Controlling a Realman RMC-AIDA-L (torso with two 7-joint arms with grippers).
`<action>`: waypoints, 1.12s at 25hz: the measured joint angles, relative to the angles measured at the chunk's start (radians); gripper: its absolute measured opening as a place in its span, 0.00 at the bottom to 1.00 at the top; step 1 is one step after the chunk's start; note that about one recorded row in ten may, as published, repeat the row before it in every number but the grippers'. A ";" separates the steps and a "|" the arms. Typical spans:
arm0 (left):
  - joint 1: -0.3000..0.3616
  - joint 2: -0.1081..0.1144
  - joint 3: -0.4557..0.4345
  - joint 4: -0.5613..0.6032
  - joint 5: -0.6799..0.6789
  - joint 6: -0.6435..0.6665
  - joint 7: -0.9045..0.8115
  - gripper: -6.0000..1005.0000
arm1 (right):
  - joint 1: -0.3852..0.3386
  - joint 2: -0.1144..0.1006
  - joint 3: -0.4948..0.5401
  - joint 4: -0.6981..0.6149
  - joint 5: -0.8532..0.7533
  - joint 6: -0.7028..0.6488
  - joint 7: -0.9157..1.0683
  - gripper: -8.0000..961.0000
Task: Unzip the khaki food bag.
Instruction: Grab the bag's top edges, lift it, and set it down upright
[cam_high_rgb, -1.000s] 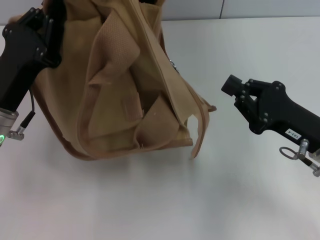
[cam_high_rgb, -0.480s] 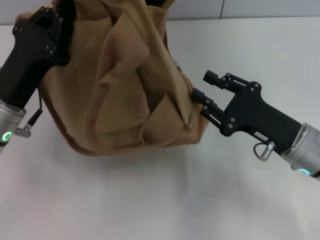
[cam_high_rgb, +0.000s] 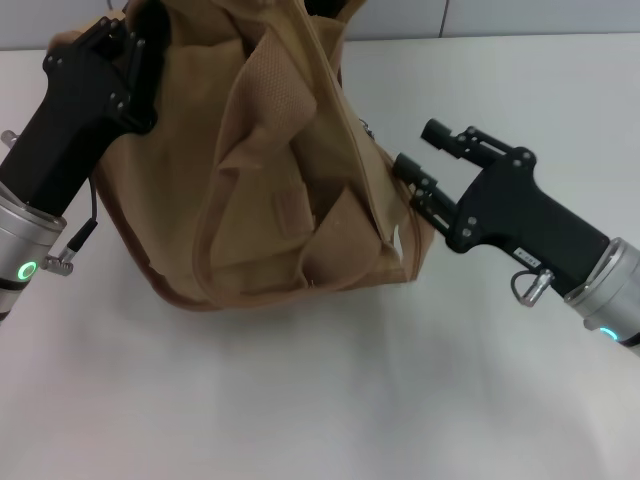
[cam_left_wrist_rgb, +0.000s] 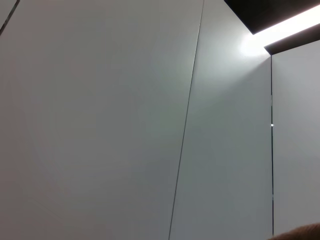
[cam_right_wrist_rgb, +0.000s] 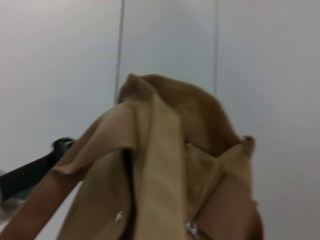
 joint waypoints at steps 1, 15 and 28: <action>0.000 0.000 0.000 0.001 0.000 -0.003 0.000 0.08 | -0.001 0.000 0.007 0.000 0.000 0.000 0.000 0.48; -0.014 0.000 -0.001 0.006 0.001 -0.018 0.000 0.08 | 0.015 0.000 0.024 0.002 -0.025 0.067 -0.035 0.48; -0.031 0.000 -0.004 0.000 0.001 -0.018 0.000 0.08 | 0.061 0.000 0.020 0.035 -0.128 0.078 -0.067 0.48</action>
